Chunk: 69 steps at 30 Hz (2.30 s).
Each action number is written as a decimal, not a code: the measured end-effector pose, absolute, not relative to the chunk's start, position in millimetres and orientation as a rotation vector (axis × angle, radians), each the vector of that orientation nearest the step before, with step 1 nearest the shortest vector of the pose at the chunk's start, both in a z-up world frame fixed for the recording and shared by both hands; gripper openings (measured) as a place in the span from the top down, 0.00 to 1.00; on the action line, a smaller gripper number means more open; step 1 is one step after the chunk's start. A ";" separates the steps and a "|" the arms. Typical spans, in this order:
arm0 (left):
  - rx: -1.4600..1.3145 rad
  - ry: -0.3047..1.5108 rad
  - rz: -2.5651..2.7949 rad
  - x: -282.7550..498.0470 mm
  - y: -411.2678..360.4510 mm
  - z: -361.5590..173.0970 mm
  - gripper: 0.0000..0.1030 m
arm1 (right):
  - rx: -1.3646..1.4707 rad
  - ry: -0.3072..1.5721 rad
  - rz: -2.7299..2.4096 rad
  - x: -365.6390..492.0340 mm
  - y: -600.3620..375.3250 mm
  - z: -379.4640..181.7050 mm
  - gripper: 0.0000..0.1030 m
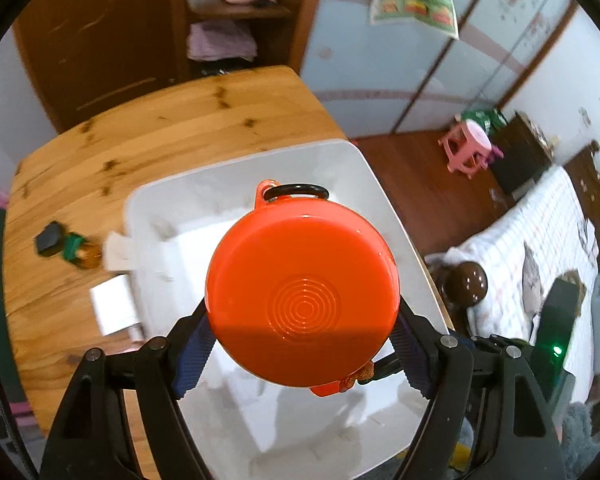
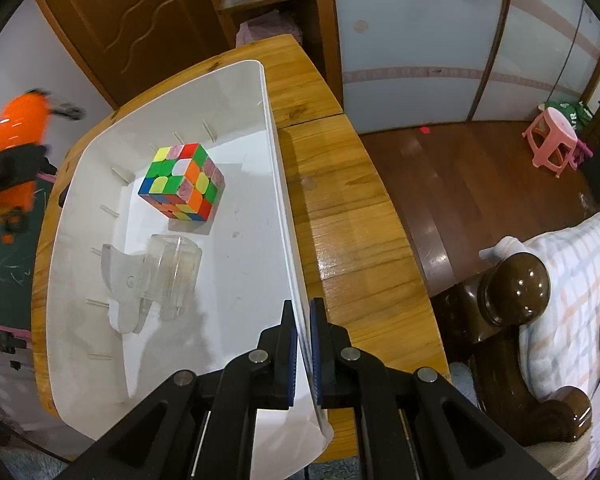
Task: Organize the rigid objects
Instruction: 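Carry the orange case into the bin and open the left gripper, then move the left gripper back and grasp the green plug adapter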
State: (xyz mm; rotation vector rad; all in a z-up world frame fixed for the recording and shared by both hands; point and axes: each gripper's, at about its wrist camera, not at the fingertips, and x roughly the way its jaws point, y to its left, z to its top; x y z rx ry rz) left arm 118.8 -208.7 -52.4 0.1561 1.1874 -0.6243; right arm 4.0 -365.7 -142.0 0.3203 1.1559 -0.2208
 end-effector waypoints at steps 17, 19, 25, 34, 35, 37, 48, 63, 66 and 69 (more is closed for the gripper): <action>0.276 1.349 -0.638 113.5 -262.2 -129.1 0.21 | 0.318 1.154 -0.172 3.0 -368.7 -143.8 0.95; 0.281 1.368 -0.636 113.9 -262.4 -136.4 0.21 | 0.317 1.154 -0.172 3.4 -368.4 -143.3 0.95; 0.303 1.386 -0.629 113.3 -263.7 -142.1 0.20 | 0.315 1.156 -0.176 4.6 -367.6 -143.8 0.95; 0.264 1.406 -0.604 113.1 -247.9 -137.1 0.20 | 0.312 1.162 -0.183 5.4 -366.7 -143.0 0.95; 0.258 1.396 -0.612 111.7 -246.1 -133.7 0.20 | 0.308 1.165 -0.184 5.8 -366.4 -142.8 0.95; 0.245 1.361 -0.630 109.0 -241.1 -122.9 0.20 | 0.297 1.168 -0.185 6.6 -365.4 -142.3 0.95; 0.198 1.203 -0.622 103.5 -202.0 -74.4 0.18 | 0.332 1.185 -0.186 7.8 -371.1 -140.6 0.95; 0.057 1.097 -0.283 113.9 -35.4 -50.9 0.18 | 0.322 1.188 -0.232 8.5 -364.9 -142.7 0.94; 0.021 1.088 -0.232 117.2 -8.9 -49.0 0.18 | 0.329 1.184 -0.245 7.9 -364.8 -143.2 0.94; -0.001 1.077 -0.192 121.3 8.6 -46.2 0.18 | 0.336 1.181 -0.257 7.5 -365.2 -143.9 0.94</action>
